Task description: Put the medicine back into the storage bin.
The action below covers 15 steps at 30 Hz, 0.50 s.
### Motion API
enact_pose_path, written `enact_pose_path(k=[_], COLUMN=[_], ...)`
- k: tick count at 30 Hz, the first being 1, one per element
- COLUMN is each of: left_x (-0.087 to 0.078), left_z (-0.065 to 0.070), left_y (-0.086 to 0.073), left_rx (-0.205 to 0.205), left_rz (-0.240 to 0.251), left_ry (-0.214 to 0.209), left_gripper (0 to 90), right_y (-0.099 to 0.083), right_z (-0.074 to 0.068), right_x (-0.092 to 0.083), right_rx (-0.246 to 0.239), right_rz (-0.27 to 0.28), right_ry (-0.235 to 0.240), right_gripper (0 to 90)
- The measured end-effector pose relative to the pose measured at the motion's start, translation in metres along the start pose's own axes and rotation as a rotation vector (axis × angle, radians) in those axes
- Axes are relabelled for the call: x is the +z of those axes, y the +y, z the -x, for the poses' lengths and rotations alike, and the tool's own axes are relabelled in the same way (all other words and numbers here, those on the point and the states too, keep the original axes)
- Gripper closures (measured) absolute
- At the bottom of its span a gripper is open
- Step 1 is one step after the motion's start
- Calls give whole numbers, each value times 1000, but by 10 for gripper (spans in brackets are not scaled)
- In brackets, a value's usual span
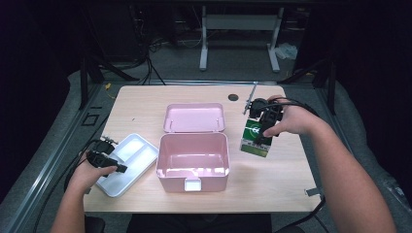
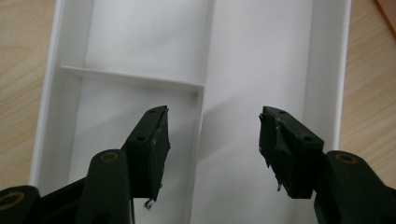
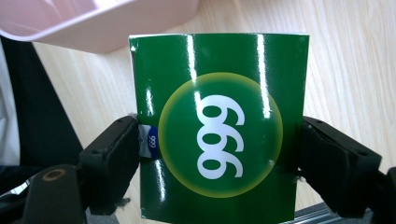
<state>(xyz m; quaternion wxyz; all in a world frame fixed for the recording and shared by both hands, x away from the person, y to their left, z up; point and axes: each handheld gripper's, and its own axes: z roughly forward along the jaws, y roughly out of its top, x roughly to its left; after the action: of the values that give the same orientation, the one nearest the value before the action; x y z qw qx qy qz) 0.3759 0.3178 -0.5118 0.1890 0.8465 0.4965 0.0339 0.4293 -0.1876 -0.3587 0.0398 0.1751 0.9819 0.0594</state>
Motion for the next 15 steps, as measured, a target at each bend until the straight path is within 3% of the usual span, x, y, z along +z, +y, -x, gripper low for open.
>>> enact_pose_path(k=[15], left_x=[1], left_z=[0], left_y=[0], left_rx=[3], left_rz=[-4], left_ry=[-1], left_gripper=[428], right_y=[43], right_z=[-39], right_x=[-25], right_rx=[-153], right_rz=[33], right_ry=[43], right_gripper=[175])
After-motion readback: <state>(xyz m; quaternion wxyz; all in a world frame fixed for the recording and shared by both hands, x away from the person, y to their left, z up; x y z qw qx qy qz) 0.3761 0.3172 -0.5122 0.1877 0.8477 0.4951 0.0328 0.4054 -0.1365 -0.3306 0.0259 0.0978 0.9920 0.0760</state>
